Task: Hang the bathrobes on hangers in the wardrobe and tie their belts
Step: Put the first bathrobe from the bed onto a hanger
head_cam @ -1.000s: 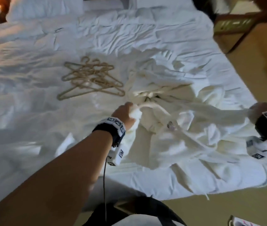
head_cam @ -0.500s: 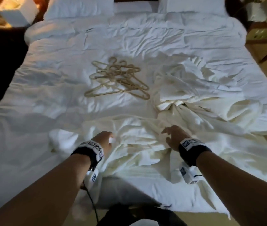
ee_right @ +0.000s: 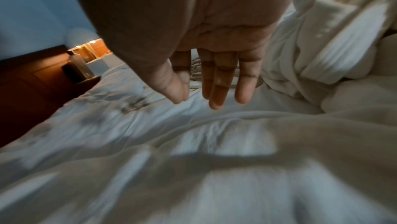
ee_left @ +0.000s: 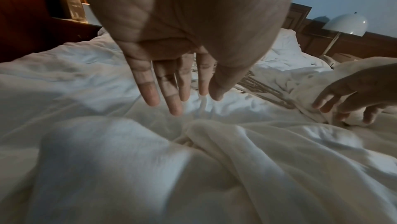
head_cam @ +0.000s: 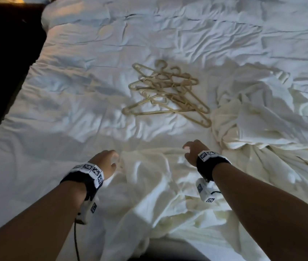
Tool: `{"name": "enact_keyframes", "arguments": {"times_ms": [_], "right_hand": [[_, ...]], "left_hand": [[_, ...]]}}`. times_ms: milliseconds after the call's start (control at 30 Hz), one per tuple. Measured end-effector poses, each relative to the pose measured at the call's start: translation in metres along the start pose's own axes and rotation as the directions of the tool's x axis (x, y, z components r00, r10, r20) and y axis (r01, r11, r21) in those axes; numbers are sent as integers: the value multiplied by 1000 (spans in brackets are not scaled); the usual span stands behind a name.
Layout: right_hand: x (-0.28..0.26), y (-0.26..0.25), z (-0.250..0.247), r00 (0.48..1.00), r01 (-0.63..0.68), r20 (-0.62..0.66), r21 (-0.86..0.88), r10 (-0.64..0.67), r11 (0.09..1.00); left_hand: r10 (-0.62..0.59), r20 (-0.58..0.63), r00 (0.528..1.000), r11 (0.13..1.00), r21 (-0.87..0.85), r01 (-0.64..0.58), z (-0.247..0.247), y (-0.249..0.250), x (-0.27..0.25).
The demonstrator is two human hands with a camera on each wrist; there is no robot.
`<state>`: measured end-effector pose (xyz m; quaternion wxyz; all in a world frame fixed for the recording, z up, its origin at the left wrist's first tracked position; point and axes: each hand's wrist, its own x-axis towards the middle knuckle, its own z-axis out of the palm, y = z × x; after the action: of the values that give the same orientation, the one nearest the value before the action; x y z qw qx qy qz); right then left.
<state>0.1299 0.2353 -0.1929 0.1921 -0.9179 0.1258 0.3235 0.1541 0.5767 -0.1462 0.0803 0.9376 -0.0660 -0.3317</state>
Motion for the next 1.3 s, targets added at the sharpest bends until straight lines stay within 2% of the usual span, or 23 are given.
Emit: {"name": "enact_keyframes", "arguments": {"times_ms": [200,367,500,633,733,800,833,900,1000,1100,1167,1267,1300], "right_hand": [[94,3,-22,995,-97,21,-84,100,992],[156,24,-30,990,-141,-29,-233,138,962],[171,41,-21,971,-206,68,-233,228,950],[168,68,5,949,-173,205,-300,240,938],[141,63,8,944,-232,198,-172,264,957],[118,56,5,964,-220,132,-79,229,972],[106,54,2,975,-204,78,-38,207,978],[78,46,-6,988,-141,-62,49,144,989],[33,32,-21,977,-21,-205,168,55,986],[-14,27,-24,950,80,-311,317,24,945],[-31,29,-18,946,107,-317,520,75,847],[-74,34,4,947,89,-258,781,190,618],[-87,36,10,949,72,-217,856,229,512]], "left_hand": [[71,33,997,997,-23,-70,-14,10,68],[65,76,995,995,-79,-59,11,18,85],[71,180,981,996,-68,-60,44,15,82],[51,171,984,998,-54,-43,60,14,79],[-58,209,976,998,-10,62,63,20,75],[-149,238,960,988,79,134,61,27,69],[-159,249,955,981,152,123,60,30,67],[-106,264,959,970,238,42,58,35,60],[-1,196,981,979,201,-40,55,40,43],[37,140,990,988,146,-58,58,38,16],[32,122,992,992,116,-46,64,38,6],[36,-17,999,992,124,-34,78,37,-32],[43,-21,999,991,130,-40,84,36,-45]]}}
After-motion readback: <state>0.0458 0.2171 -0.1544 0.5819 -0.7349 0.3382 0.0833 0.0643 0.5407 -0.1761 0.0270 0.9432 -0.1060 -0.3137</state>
